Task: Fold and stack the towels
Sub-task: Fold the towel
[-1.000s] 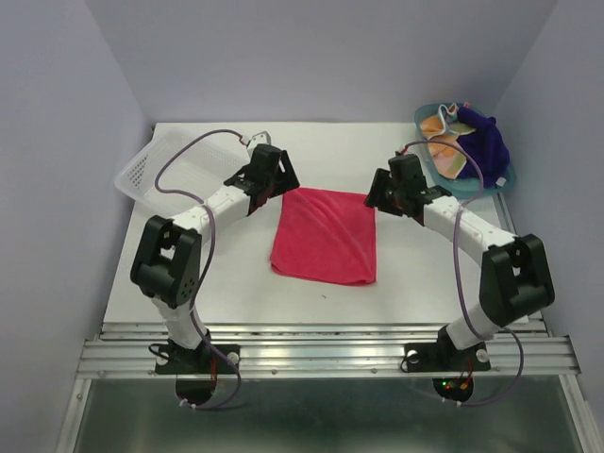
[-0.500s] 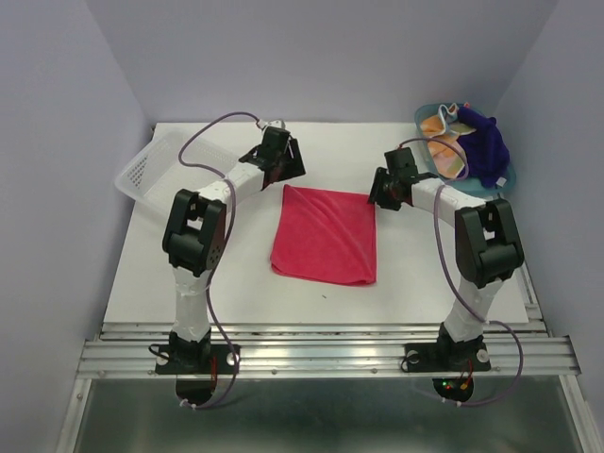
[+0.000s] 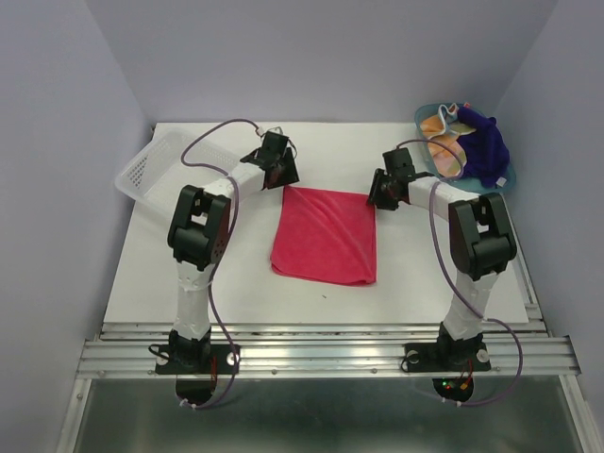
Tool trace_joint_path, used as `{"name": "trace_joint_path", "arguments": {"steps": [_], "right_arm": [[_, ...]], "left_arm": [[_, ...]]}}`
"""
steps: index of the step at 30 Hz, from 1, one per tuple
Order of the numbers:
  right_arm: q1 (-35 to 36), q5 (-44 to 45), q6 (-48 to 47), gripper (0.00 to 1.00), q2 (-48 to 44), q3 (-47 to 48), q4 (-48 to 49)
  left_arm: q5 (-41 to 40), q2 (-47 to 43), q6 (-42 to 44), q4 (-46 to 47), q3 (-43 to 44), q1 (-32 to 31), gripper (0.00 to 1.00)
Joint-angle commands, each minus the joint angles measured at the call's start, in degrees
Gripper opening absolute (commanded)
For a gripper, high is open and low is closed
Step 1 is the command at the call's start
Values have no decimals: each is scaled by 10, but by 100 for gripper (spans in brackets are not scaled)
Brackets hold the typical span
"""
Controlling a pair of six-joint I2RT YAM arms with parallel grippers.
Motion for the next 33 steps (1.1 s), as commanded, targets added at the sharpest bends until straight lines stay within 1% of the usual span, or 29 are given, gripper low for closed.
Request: {"name": "trace_joint_path", "arguments": {"steps": [1,4,5,8,11,12,13,14,15,17,20,24,26,27,29,31,33], "right_arm": [[-4,-4,-6,44,6,31,17],[-3,-8,-4,44,9,32,21],[-4,-8,-5,44,9,34,23],[-3,-8,-5,43,16,38,22],[-3,-6,-3,40,21,41,19],[-3,-6,-3,38,22,41,20],[-3,-7,-3,37,22,42,20],[-3,-5,-3,36,23,43,19],[-3,-6,-2,34,24,43,21],[-3,-8,-3,33,26,46,21],[-3,-5,-5,33,33,56,18],[-3,5,-5,31,43,66,18],[-3,16,-8,22,46,71,18],[-3,18,-9,14,47,75,20],[-3,21,-10,8,47,79,22],[-4,29,-10,4,48,89,17],[-5,37,-12,3,46,95,10]], "left_arm": [[6,5,-3,6,8,4,56],[5,9,-5,6,8,5,54],[4,11,-7,6,9,6,50],[5,15,-8,6,11,9,44],[5,19,-11,6,15,12,33],[7,20,-12,7,15,12,27],[6,21,-13,7,14,12,24],[6,20,-12,9,15,12,18],[8,19,-14,10,14,12,15],[11,19,-13,15,14,12,12],[19,21,-11,19,12,13,9],[18,21,-11,22,12,15,9],[19,19,-11,26,11,15,9],[19,17,-11,28,11,17,9],[19,16,-11,29,10,18,9],[19,14,-11,30,10,19,9],[19,14,-12,32,8,21,10]]}}
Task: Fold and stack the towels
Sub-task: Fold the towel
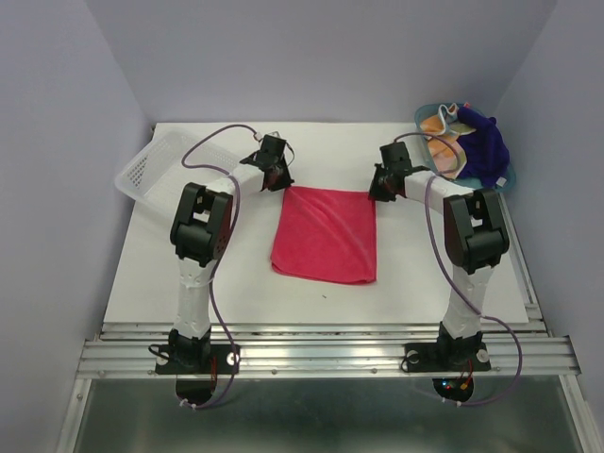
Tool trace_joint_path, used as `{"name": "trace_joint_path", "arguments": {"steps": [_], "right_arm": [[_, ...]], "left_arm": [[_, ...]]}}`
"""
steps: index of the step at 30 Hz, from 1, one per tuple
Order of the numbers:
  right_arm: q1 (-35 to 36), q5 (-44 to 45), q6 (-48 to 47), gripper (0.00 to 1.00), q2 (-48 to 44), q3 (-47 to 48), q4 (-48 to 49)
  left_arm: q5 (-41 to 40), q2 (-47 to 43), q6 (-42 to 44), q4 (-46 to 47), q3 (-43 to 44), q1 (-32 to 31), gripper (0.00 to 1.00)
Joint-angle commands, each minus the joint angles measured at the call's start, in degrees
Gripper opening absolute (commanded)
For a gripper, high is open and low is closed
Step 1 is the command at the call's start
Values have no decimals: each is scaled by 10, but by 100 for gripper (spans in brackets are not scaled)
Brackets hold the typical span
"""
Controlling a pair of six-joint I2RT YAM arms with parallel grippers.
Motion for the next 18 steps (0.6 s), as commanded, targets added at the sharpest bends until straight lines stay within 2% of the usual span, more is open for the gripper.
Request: {"name": "trace_joint_path", "arguments": {"steps": [1,7,11,14,15,17,18], "right_arm": [[-5,33,-8,3,2,53,6],[-15,6,-2,1,1,72,-19],[-20,28,-15,1,9,85,-41],[-29,9,-28,2,17,92,-45],[-32,4,-32,2,19,93,-42],[-33,-7,-43,3,22,92,-37],[-32,-11,-47,4,24,91,-32]], "left_arm": [[1,-17,2,24,7,9,10],[22,-21,3,39,-5,13,10],[24,-22,5,44,-4,15,11],[24,-19,5,46,-3,17,20],[25,-17,7,48,-3,18,25],[25,-15,8,51,0,18,29],[27,-12,11,53,1,18,35]]}}
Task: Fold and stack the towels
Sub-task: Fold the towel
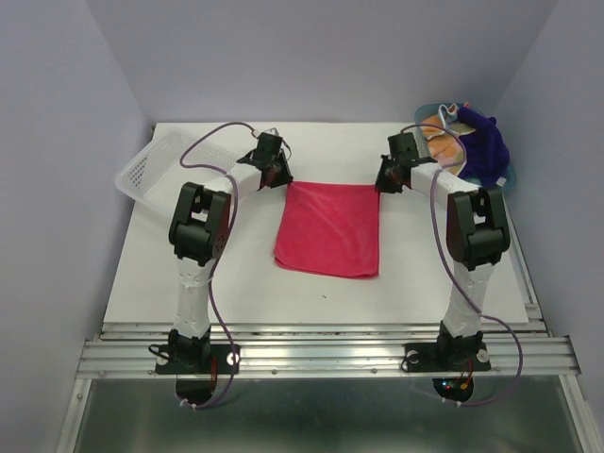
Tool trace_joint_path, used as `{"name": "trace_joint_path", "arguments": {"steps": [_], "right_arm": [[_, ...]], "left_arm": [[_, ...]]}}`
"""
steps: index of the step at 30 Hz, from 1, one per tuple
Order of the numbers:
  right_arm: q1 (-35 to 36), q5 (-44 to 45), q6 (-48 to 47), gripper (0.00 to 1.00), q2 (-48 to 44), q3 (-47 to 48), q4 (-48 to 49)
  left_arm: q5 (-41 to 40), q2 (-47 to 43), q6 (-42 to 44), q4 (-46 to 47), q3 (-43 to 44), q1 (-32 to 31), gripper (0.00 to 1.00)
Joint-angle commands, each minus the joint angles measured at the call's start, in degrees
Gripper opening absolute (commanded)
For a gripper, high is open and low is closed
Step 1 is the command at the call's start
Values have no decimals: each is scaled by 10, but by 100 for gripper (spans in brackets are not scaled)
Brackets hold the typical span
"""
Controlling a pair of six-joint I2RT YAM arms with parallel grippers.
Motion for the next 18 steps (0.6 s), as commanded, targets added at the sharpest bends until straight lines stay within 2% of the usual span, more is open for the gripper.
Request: {"name": "trace_joint_path", "arguments": {"steps": [1,5,14,18], "right_arm": [[-8,-17,-31,4,12,29,5],[-8,-9,-42,11,12,37,2],[-13,20,-58,18,26,46,-23],[-17,28,-72,20,39,57,-34]], "left_arm": [[6,-10,12,23,5,6,36],[5,3,17,22,17,6,41],[29,37,34,24,43,7,40],[44,32,43,39,33,6,37]]}}
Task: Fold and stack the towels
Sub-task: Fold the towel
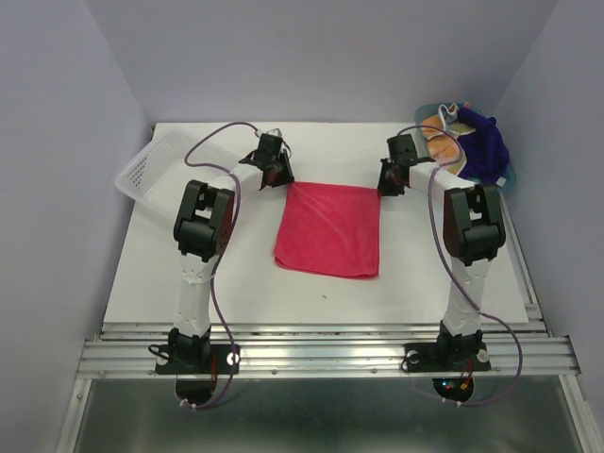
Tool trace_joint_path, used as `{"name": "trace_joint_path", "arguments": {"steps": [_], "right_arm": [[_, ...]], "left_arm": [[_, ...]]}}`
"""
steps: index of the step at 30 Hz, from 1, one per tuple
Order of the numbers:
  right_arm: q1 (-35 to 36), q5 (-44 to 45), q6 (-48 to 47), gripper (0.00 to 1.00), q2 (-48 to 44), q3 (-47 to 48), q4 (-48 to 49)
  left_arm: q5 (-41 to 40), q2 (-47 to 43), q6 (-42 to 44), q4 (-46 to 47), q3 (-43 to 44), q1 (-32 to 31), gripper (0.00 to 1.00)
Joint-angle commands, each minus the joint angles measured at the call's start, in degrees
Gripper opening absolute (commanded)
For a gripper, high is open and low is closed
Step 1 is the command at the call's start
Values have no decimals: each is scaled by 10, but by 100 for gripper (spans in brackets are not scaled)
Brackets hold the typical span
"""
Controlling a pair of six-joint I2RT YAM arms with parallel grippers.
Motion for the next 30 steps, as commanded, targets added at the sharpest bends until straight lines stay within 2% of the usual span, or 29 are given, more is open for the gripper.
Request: {"name": "trace_joint_path", "arguments": {"steps": [1,5,8,10,13,24,30], "right_arm": [[-10,24,-25,20,13,40,-18],[-12,5,-44,21,25,48,-9],[-14,-7,-49,21,37,53,-7],[-15,-22,-49,21,40,49,-3],[-14,-80,-50,22,34,34,11],[-14,-115,-54,24,16,19,33],[-14,-71,-59,24,31,34,17]], "left_arm": [[26,-7,21,16,7,1,35],[40,-7,29,23,-1,1,28],[44,-4,34,38,2,1,15],[46,-4,34,41,1,1,0],[46,-12,37,50,-3,1,0],[45,-46,27,100,-55,1,0],[41,-51,21,110,-60,1,0]]}}
